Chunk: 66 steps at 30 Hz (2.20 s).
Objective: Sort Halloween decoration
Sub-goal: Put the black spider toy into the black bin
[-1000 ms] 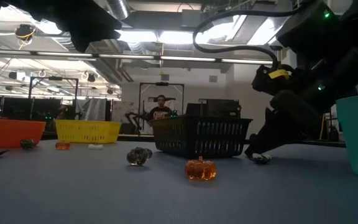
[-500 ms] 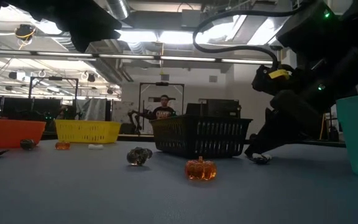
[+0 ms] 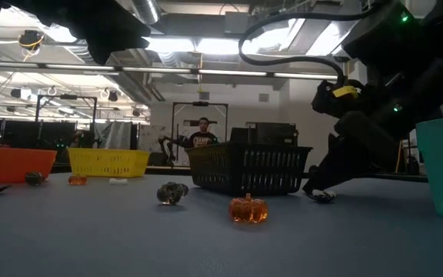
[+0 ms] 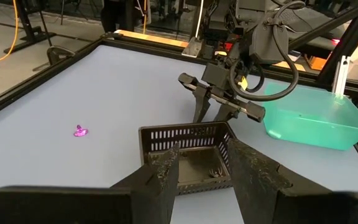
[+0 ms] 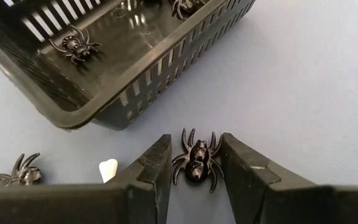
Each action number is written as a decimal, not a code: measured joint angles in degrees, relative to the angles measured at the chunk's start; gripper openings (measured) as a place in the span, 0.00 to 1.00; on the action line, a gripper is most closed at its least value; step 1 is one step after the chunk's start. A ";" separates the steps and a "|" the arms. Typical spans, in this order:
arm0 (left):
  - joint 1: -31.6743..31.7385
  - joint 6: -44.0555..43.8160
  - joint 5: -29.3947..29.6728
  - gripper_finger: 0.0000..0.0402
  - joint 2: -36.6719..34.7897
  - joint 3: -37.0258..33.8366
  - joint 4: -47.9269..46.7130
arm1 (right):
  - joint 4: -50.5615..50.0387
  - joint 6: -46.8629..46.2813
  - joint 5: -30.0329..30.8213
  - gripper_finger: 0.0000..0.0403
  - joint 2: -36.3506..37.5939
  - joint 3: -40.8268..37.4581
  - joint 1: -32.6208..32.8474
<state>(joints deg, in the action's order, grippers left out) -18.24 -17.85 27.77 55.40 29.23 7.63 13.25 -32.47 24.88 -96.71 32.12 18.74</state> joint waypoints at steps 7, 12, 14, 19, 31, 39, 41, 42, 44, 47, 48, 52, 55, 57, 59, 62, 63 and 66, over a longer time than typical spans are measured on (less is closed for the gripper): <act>0.00 -0.01 0.00 0.30 0.00 0.00 0.01 | -0.02 0.00 0.00 0.30 0.00 0.00 0.00; -0.01 0.00 0.00 0.30 0.00 0.00 0.00 | -0.07 0.36 -0.02 0.30 0.16 -0.02 0.00; 0.00 -0.02 0.00 0.30 0.00 0.00 0.01 | -0.25 1.46 -0.26 0.30 0.49 -0.04 -0.05; 0.00 0.00 0.00 0.30 0.00 0.00 -0.01 | -1.43 2.97 -0.59 0.30 2.11 -0.22 -0.07; -0.02 0.00 -0.01 0.30 0.00 0.00 0.02 | -5.92 3.43 -0.42 0.30 8.14 -0.22 -0.04; -0.02 -0.02 0.00 0.30 0.00 0.00 0.03 | -7.81 7.61 0.03 0.30 15.00 -0.13 -0.02; -0.02 0.00 -0.01 0.30 0.00 0.00 0.03 | -7.33 9.42 0.11 0.30 16.57 -0.13 -0.02; -0.02 0.00 0.00 0.30 0.00 0.00 0.01 | -7.02 10.53 0.11 0.30 17.37 -0.13 -0.02; -0.02 0.22 0.00 0.30 0.00 0.00 0.03 | -5.83 12.89 0.06 0.30 18.37 -0.13 -0.01; -0.02 0.28 0.00 0.30 0.00 0.00 0.03 | -2.31 16.57 -1.95 0.30 18.62 -0.11 -0.02; -0.02 0.34 0.00 0.30 0.00 0.00 0.02 | -1.02 17.71 -3.31 0.30 18.58 -0.11 -0.02; -0.02 0.37 0.00 0.30 0.00 0.00 0.03 | 3.80 22.36 -6.57 0.30 17.24 -0.07 0.00; -0.02 0.38 0.00 0.30 0.00 0.00 0.06 | 7.03 25.17 -6.76 0.30 16.01 -0.07 0.00; -0.02 0.39 0.00 0.30 0.00 0.00 0.16 | 9.18 26.69 -6.50 0.30 14.92 -0.07 0.00; 0.00 0.39 0.00 0.30 0.00 0.00 0.16 | 10.95 27.13 -6.51 0.30 14.08 -0.07 0.00; 0.00 0.39 0.00 0.30 0.00 0.00 0.14 | 12.75 27.22 -6.51 0.30 13.19 -0.02 0.00; 0.00 0.39 0.00 0.30 0.00 0.00 0.16 | 12.64 27.21 -6.51 0.30 13.16 -0.02 0.00; 0.00 0.40 0.00 0.30 0.00 0.00 0.15 | 12.92 27.21 -6.47 0.30 13.18 -0.02 -0.02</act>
<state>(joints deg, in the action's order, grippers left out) -18.24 -17.45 27.77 55.40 29.23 7.78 26.17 -5.26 18.42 -83.53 32.10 18.72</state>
